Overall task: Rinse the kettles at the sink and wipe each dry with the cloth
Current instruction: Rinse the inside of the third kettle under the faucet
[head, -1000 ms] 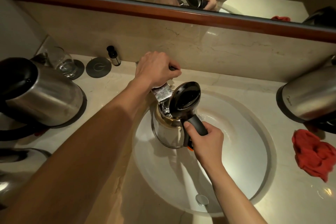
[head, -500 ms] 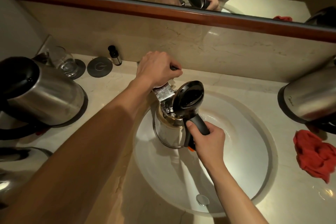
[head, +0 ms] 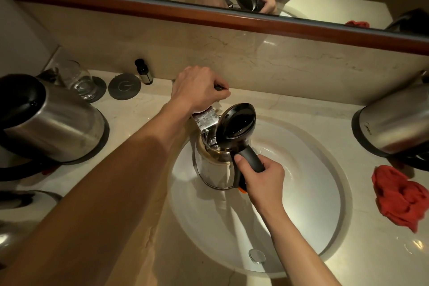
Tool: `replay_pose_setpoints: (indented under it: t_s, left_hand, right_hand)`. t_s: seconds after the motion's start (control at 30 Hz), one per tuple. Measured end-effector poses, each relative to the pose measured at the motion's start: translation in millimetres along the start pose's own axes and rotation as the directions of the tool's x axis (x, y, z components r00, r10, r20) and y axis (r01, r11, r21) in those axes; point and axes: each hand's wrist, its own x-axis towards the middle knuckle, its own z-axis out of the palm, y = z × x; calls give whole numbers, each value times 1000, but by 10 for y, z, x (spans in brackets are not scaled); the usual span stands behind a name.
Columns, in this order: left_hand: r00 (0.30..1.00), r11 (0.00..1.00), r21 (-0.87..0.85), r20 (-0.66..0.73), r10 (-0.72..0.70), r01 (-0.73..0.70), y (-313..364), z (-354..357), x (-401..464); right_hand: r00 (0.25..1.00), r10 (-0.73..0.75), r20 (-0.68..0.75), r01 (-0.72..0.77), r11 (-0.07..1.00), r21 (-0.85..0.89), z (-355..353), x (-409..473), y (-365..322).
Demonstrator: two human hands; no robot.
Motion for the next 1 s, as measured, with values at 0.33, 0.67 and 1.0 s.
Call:
replay_pose_setpoints:
  t_s: [0.33,0.67,1.0]
  left_hand:
    - [1000,1000,9,-4,-1,1,-12,7,0]
    - [1000,1000,4,1,-1,1,-3,0,-1]
    - [1000,1000,-3,-1,-10,10,11,-11,-14]
  right_hand:
    - [1000,19,8,-19,1000,16,2,-2,2]
    - [1000,21,0,-21,1000,-5,1,1,13]
    - [1000,6,8,-6,1000,14,-24,-10,-13]
